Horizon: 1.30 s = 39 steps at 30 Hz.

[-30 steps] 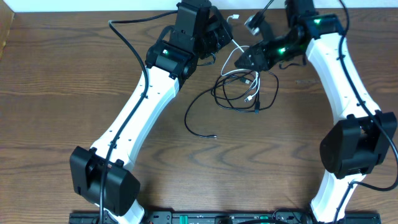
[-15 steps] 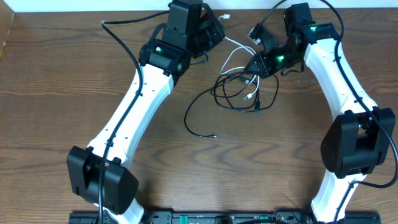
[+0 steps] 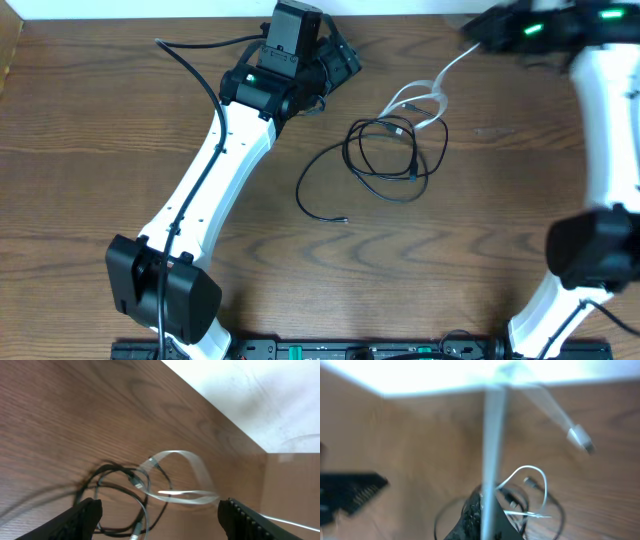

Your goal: Untangle cables

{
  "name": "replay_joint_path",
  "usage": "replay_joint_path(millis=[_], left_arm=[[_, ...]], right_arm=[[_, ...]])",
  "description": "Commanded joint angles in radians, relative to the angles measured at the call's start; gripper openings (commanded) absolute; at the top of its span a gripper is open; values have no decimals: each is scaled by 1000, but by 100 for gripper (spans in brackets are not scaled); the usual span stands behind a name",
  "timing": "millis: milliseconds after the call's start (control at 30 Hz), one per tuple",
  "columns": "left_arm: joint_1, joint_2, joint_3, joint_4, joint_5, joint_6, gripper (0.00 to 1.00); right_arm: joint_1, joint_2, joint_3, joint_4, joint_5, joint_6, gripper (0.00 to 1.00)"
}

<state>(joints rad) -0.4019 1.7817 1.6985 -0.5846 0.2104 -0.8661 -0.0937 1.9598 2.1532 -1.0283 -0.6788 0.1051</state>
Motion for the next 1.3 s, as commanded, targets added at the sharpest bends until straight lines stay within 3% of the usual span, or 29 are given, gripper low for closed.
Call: replay_joint_path(millis=[0,200,233,567,900,1267], left_arm=[[2,12,7,-23,-27,109,80],[2,12,7,-90,-27,243,81],[2,12,7,-106,-27,267,81],[2,12,7,-137,-28,333,81],[2,12,7,-137,-28,335,81],[1,12,7,-142,-27,335,81]], right_arm=[[-73,-81,84,-12,17,145,1],[-167,-117,94,18,188,179,1],[-187,-116,93,36,286,180,1],[-277,-26,92,228,744,205,1],[-369,44,111,311,669,217,1],[-444,195,124,599,694,217,1]])
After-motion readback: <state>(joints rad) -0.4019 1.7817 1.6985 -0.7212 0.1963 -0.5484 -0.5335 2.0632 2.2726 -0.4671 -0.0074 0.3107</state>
